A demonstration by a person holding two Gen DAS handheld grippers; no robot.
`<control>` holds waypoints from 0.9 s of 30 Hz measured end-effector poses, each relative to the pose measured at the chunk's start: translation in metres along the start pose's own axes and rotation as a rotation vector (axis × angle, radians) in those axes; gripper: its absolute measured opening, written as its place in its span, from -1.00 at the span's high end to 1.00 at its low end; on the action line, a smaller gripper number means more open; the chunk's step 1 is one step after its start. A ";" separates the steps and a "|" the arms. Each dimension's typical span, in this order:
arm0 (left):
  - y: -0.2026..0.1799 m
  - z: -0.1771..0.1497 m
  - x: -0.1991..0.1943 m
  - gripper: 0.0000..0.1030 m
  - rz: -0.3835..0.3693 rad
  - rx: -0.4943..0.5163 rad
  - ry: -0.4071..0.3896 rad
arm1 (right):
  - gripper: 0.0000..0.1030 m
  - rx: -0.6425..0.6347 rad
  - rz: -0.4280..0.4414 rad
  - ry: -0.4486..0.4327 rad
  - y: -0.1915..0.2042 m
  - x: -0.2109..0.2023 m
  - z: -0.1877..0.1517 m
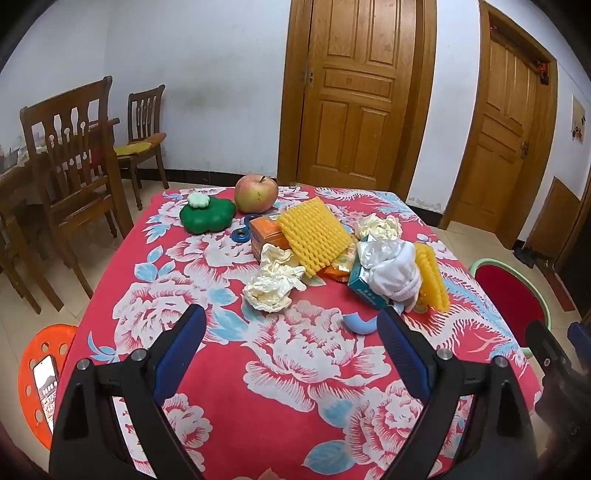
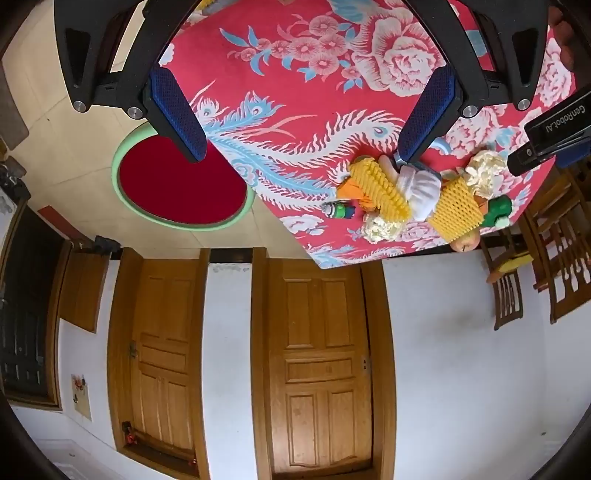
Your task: Collect trash
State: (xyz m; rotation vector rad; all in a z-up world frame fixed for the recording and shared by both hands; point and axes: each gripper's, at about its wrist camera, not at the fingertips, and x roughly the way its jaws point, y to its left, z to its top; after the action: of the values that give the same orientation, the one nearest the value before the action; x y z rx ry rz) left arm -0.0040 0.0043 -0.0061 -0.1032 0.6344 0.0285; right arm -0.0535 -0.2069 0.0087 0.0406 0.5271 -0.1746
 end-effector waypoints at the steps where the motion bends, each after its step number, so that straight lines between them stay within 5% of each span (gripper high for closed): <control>1: 0.000 0.001 0.000 -0.81 0.000 -0.001 0.001 | -1.00 0.000 0.000 0.000 0.000 0.000 0.000; 27: 0.002 0.007 0.002 -0.81 0.004 -0.009 0.006 | -1.00 0.017 -0.011 -0.004 -0.004 -0.001 0.004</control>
State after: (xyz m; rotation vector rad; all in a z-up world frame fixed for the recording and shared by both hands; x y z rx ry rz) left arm 0.0017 0.0068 -0.0014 -0.1109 0.6406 0.0344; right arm -0.0535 -0.2114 0.0124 0.0537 0.5224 -0.1900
